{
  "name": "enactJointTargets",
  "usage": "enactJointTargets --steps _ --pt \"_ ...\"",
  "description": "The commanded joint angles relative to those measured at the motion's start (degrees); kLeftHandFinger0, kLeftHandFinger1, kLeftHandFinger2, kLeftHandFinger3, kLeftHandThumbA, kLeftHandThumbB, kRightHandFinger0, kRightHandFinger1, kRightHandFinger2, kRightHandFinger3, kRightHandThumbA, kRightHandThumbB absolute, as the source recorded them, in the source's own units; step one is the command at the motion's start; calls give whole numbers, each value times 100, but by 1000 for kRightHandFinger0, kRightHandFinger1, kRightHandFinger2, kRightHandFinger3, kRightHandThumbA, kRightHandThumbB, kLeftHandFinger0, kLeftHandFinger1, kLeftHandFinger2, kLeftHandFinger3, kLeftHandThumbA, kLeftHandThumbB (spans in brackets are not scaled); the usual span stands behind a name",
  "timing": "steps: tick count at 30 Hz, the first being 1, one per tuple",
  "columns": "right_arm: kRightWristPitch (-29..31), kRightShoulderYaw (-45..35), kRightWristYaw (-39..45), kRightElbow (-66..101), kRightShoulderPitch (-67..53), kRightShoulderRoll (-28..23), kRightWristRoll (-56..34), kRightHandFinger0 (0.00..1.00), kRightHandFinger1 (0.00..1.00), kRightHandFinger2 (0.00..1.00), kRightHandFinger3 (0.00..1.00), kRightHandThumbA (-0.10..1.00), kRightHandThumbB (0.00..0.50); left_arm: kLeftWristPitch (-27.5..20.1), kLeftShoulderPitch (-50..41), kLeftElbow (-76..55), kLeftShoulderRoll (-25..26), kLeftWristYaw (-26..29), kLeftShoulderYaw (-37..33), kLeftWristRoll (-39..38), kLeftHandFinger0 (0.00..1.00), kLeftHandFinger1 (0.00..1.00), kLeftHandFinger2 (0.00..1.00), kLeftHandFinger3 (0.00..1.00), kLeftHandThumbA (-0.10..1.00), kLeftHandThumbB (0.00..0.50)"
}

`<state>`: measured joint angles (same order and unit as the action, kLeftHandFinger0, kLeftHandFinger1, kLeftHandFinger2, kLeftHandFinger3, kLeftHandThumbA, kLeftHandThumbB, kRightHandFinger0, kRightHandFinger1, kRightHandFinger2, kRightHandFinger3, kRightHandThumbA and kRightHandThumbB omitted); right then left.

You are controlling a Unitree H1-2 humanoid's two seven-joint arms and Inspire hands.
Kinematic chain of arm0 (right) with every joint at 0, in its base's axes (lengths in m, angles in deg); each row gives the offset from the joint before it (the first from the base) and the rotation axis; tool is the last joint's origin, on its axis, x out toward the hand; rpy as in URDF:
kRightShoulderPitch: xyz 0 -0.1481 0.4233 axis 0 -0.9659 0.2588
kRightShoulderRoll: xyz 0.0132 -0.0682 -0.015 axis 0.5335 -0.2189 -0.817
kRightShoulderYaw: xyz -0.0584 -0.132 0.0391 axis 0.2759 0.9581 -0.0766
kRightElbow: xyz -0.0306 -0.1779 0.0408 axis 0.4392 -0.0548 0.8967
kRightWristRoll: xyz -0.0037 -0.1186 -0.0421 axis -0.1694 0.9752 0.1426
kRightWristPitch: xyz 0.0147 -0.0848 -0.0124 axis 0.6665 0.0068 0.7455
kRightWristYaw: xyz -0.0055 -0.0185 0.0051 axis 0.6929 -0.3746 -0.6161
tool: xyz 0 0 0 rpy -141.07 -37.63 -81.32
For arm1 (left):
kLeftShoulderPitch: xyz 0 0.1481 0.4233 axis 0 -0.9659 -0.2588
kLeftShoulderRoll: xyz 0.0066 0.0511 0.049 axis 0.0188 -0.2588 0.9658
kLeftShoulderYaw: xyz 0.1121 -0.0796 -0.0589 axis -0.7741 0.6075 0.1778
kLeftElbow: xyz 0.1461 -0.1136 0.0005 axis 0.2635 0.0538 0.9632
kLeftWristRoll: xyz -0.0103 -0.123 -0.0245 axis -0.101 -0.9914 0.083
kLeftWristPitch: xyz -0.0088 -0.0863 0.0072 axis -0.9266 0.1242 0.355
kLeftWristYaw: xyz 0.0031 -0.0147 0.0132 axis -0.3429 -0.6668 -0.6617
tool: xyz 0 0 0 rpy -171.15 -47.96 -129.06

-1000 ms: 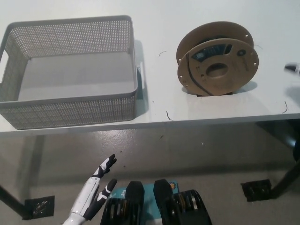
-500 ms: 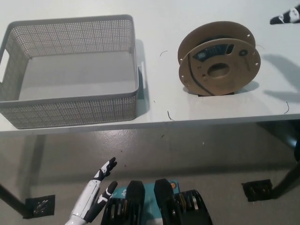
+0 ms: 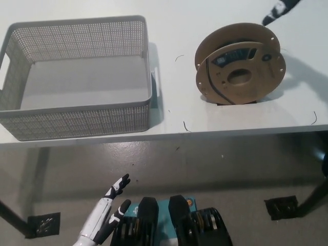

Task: Use the right hand to pick up a 3d printing filament and place it into a container on the left side

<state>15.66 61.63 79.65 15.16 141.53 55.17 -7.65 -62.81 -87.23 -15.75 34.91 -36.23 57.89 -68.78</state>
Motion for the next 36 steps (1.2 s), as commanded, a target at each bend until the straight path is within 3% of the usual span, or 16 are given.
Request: enactJointTargets --steps 1,3,6,7,11,13,14,16,18,22,30,35,36 --pt "450 291 726 -1002 1363 375 512 1000 1000 1000 1000 1000 338 40 72 -150 41 -116 -60 82 1000 1000 1000 1000 1000 361" --pt "450 339 630 -1380 1463 559 585 1000 1000 1000 1000 1000 365 79 81 -181 41 -139 -78 105 1000 1000 1000 1000 1000 352" --pt "492 391 641 -1790 1574 785 625 1000 1000 1000 1000 1000 354 77 95 -182 41 -143 -77 126 1000 1000 1000 1000 1000 345" --pt "507 424 579 -1931 1595 867 682 1000 1000 1000 1000 1000 376 44 99 -158 43 -127 -75 146 1000 1000 1000 1000 1000 342" --pt "622 503 724 -2108 1599 1028 826 1000 1000 1000 1000 1000 358 29 120 -145 44 -143 -57 140 1000 1000 1000 1000 1000 354" --pt "601 661 659 -2173 1596 1086 1041 1000 1000 1000 1000 1000 399 37 106 -178 42 -158 -59 135 1000 1000 1000 1000 1000 353" --pt "536 733 600 -2232 1591 1120 1156 1000 1000 1000 1000 1000 380 28 108 -187 38 -164 -59 129 1000 1000 1000 1000 1000 346" --pt "572 959 457 -2212 1545 1142 1435 1000 1000 1000 1000 1000 401 24 118 -193 28 -176 -59 114 1000 1000 1000 1000 1000 331" --pt "634 900 646 -2419 1538 1211 1316 1000 1000 1000 1000 1000 342 3 145 -174 28 -164 -50 121 1000 1000 1000 1000 1000 338" --pt "819 795 682 -2723 1390 1303 1285 1000 1000 1000 1000 1000 331 34 130 -198 43 -143 -52 205 1000 1000 1000 1000 1000 344" --pt "990 981 501 -3207 996 1530 1694 1000 1000 1000 1000 1000 406 -37 128 -205 57 -181 -58 185 1000 1000 1000 1000 1000 329" --pt "1173 858 520 -3244 705 1616 1677 1000 1000 1000 1000 1000 362 -76 172 -174 61 -203 -54 175 1000 1000 1000 1000 1000 334" --pt "917 579 591 -3320 638 1663 1421 1000 1000 1000 1000 1000 345 -43 180 -200 62 -209 -52 182 1000 1000 1000 1000 1000 335"
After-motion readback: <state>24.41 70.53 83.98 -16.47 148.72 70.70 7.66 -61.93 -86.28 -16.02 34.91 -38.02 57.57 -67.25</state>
